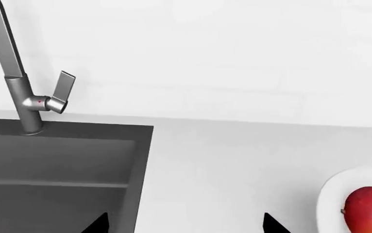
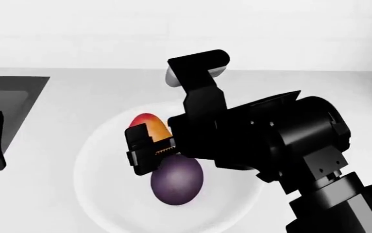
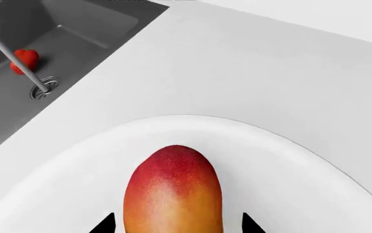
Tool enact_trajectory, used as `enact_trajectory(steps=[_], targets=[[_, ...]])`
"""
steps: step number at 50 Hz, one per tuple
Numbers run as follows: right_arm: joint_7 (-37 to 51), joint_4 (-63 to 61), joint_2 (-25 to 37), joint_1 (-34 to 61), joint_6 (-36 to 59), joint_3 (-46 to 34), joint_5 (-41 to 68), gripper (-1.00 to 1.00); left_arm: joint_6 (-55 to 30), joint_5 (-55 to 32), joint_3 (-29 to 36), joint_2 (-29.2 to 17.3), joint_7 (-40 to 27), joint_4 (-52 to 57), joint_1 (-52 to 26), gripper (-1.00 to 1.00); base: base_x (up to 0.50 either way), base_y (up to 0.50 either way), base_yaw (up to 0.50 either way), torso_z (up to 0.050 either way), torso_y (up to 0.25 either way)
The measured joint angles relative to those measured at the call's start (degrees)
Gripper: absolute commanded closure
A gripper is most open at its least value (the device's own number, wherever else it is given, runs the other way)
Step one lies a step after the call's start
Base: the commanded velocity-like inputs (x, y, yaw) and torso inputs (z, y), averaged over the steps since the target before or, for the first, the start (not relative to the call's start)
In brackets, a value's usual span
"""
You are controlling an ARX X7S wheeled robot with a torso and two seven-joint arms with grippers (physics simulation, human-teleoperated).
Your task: Pick the eggplants and mangos from the sink and place them in one bowl. Place the bell pepper in the other bowl. Then turn off the sink faucet.
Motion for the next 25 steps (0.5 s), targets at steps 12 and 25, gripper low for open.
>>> enact_trajectory(steps=[12,25], targets=[[3.43,-4.69,1.67,0.45,1.78,2.27,2.30,-1.00,-0.37,-0.31,0.13,0.27,-0.63,0.25,-0.82,-1.00,0.00,0.00,0.00,0.000,0.000],[15.28,-17.98,7.04,2.32,5.61,10.28,8.79,-1.00,-0.98,-0.15,0.64,0.77,-0.67,-0.04,-1.82,-1.00,0.00,0.00,0.00,0.000,0.000]])
